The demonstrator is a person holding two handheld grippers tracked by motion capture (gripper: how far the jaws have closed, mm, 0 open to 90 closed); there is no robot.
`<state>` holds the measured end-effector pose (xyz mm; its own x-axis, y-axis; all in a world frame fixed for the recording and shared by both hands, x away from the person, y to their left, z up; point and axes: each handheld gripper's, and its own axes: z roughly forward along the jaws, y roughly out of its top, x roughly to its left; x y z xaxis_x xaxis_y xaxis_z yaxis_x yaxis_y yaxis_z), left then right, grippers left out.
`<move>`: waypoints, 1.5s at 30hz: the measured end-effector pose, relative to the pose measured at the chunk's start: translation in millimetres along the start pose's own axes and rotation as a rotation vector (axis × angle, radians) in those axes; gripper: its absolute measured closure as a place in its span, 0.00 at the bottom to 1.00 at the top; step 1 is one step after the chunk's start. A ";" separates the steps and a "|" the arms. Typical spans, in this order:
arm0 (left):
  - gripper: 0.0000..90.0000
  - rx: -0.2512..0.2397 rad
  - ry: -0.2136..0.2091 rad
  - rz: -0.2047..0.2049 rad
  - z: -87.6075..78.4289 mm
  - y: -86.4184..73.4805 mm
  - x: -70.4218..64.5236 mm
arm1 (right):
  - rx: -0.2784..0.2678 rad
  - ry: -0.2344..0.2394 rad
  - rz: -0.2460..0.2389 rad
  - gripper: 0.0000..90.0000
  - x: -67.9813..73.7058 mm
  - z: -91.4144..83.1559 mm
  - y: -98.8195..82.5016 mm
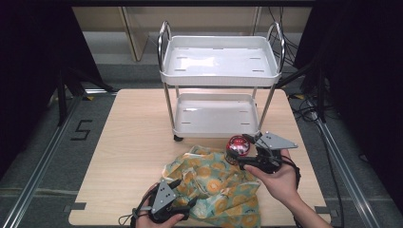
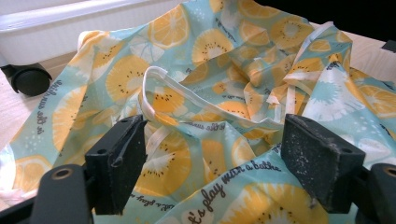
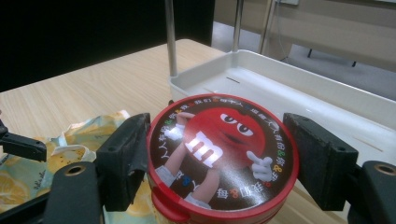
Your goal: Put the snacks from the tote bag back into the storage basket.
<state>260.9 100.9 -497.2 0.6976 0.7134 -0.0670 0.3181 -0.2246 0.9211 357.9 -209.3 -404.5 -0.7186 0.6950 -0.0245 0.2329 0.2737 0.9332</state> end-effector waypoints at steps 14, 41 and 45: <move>0.25 0.007 0.005 0.002 -1.1 0.4 0.1 | 0.003 -0.011 0.007 0.30 -6.9 -1.8 0.2; 0.25 0.000 0.003 -0.001 -0.5 0.0 0.5 | 0.010 -0.042 0.044 0.30 -16.3 -1.8 -0.7; 0.25 -0.004 0.000 0.016 -0.4 0.4 1.4 | 0.001 -0.052 0.031 0.30 -19.4 0.0 -1.0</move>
<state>261.6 102.1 -496.8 0.7023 0.7100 -0.0517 0.3044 -0.2338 0.9234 371.6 -223.1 -405.0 -0.6763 0.7365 -0.0138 0.2552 0.2518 0.9335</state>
